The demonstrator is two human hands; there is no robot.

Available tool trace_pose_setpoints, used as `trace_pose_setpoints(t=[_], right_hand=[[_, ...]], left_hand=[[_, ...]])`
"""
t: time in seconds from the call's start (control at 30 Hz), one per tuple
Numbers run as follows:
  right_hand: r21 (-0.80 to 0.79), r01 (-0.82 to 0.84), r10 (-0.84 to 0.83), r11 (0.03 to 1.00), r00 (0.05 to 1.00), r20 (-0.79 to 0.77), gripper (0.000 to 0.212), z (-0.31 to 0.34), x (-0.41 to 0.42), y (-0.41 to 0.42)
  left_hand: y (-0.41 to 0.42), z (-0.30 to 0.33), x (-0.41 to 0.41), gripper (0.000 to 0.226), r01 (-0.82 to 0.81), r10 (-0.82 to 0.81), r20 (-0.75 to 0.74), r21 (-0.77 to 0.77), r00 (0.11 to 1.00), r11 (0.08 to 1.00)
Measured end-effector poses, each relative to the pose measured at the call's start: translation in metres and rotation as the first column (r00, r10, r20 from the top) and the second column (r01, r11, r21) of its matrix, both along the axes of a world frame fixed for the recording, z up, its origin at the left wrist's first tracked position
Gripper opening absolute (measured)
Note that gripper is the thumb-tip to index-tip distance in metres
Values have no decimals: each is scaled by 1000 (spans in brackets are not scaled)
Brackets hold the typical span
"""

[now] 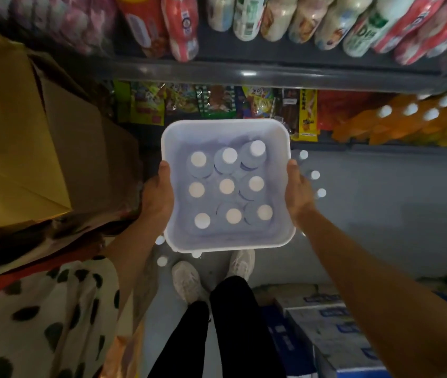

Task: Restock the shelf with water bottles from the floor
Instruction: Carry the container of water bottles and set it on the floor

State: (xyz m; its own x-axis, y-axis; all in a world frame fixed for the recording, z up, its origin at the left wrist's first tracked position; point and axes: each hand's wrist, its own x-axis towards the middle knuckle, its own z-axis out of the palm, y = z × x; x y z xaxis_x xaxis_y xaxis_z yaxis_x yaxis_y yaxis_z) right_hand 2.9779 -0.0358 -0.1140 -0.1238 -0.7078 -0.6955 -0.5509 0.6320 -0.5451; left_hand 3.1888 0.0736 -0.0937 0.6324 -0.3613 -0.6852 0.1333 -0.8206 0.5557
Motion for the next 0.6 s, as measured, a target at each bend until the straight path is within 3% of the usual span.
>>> trace_pose_setpoints(t=[0.2,0.43,0.6], right_hand=[[-25,-40,40,999,999,-7,63,-20,6,-12],[49,32,-32,998,999,-4,65,-40,9,-13],[23,38,-39,999,999,7,62,-44,10,-10]], left_hand=[[-13,-15,3,41,-24,24,16,-5,1000,1000],[-13,-46,5,36,14,-12,60,-25,998,1000],[-10,-61,4,28,-157,154,-30,-151,988,976]])
